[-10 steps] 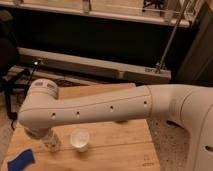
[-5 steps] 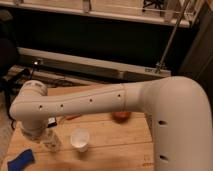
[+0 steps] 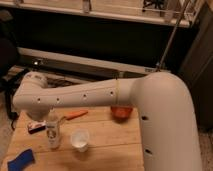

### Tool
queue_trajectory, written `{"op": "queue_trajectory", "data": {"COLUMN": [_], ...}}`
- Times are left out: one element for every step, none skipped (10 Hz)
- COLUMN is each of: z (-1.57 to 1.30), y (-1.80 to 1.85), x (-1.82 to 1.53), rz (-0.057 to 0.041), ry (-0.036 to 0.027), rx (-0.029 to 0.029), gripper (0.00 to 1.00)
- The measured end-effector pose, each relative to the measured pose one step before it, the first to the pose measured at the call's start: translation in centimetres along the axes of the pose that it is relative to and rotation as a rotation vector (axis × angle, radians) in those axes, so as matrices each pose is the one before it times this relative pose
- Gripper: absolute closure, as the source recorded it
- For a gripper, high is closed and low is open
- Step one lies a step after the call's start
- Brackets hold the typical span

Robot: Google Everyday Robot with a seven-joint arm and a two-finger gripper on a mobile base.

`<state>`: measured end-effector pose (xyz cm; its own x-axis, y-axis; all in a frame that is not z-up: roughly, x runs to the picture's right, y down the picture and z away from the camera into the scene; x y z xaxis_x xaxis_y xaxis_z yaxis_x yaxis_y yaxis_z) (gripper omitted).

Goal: Knock the bottle over

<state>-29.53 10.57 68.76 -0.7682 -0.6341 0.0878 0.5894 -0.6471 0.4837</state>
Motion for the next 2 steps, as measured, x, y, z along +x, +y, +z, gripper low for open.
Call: {"op": "queue_trajectory", "data": {"z": [-0.741, -0.627], "y": [2.669, 2.444], "x": [0.011, 0.12], "rz": [0.09073, 0.07912], "ry": [0.03571, 0.03419], "rx": [-0.06421, -0.05418], "gripper": [0.93, 0.92]}}
